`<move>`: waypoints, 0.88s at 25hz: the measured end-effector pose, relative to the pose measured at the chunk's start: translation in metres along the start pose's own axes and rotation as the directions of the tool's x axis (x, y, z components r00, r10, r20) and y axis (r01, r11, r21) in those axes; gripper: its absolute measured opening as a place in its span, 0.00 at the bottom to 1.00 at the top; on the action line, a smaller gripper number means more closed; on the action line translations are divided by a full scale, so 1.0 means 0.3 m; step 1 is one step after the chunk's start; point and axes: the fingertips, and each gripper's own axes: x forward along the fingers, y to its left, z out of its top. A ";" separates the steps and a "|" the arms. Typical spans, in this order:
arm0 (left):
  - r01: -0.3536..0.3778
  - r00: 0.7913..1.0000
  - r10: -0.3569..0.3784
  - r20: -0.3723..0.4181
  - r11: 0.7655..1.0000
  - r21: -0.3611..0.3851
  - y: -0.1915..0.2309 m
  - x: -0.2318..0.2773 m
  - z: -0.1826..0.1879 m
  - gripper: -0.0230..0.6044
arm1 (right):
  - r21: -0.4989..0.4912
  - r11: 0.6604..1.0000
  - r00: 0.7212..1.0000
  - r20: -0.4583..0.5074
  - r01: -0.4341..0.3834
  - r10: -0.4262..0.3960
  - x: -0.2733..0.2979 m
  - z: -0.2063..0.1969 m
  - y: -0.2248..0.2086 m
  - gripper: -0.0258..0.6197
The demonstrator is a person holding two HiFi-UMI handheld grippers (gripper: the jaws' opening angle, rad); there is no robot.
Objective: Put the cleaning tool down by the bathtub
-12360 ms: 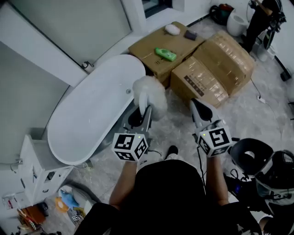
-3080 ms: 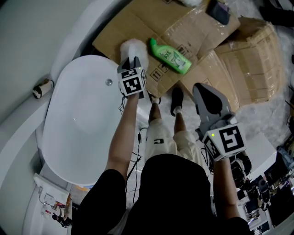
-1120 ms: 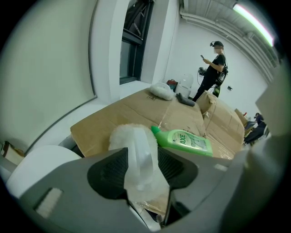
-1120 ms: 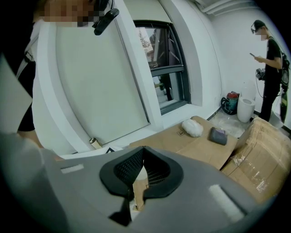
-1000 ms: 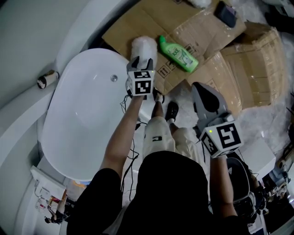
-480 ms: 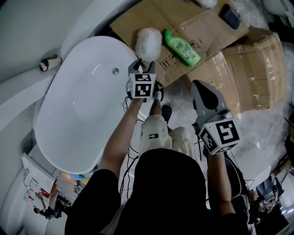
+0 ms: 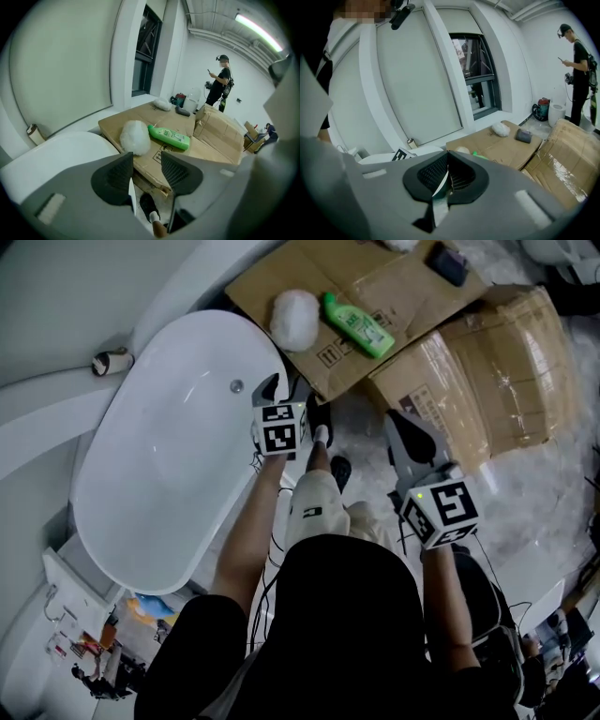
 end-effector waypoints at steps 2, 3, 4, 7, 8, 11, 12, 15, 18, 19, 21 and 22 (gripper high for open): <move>-0.001 1.000 0.001 0.013 1.000 0.004 -0.022 -0.056 -0.015 0.33 | -0.009 1.000 1.000 0.014 0.001 -0.001 -0.054 -0.019 0.018 0.05; 0.000 1.000 0.000 0.019 1.000 0.010 -0.032 -0.084 -0.021 0.33 | -0.013 1.000 1.000 0.022 0.002 -0.002 -0.081 -0.027 0.030 0.05; -0.001 1.000 0.000 0.026 1.000 0.017 -0.041 -0.114 -0.027 0.32 | -0.018 1.000 1.000 0.030 0.002 -0.002 -0.109 -0.032 0.044 0.05; -0.007 0.999 0.006 0.053 1.000 0.025 -0.067 -0.203 -0.041 0.32 | -0.034 0.999 0.998 0.056 0.003 -0.001 -0.197 -0.055 0.087 0.05; -0.011 0.998 0.009 0.065 1.000 0.026 -0.076 -0.230 -0.045 0.32 | -0.039 0.999 0.998 0.064 0.003 -0.001 -0.227 -0.067 0.098 0.05; -0.022 0.995 0.018 0.101 0.999 0.034 -0.100 -0.304 -0.056 0.31 | -0.051 0.999 0.996 0.094 0.008 -0.004 -0.307 -0.109 0.120 0.05; -0.024 0.994 0.020 0.111 0.999 0.039 -0.112 -0.332 -0.061 0.31 | -0.054 0.998 0.995 0.103 0.010 -0.005 -0.334 -0.123 0.126 0.05; -0.022 0.992 0.016 0.129 0.999 0.048 -0.164 -0.437 -0.089 0.29 | -0.058 0.998 0.993 0.121 0.019 -0.011 -0.429 -0.160 0.143 0.05; -0.017 0.989 0.007 0.145 0.998 0.064 -0.212 -0.548 -0.123 0.28 | -0.063 0.998 0.988 0.152 0.022 -0.012 -0.509 -0.174 0.169 0.05; -0.016 0.989 0.005 0.149 0.997 0.071 -0.227 -0.585 -0.133 0.27 | -0.067 0.998 0.987 0.163 0.020 -0.008 -0.533 -0.173 0.181 0.05; -0.015 0.987 0.001 0.162 0.996 0.086 -0.263 -0.656 -0.141 0.26 | -0.086 0.996 0.982 0.187 0.013 0.004 -0.578 -0.160 0.205 0.05; -0.013 0.985 -0.003 0.170 0.996 0.090 -0.284 -0.689 -0.141 0.26 | -0.098 0.995 0.980 0.196 0.010 0.010 -0.597 -0.153 0.215 0.05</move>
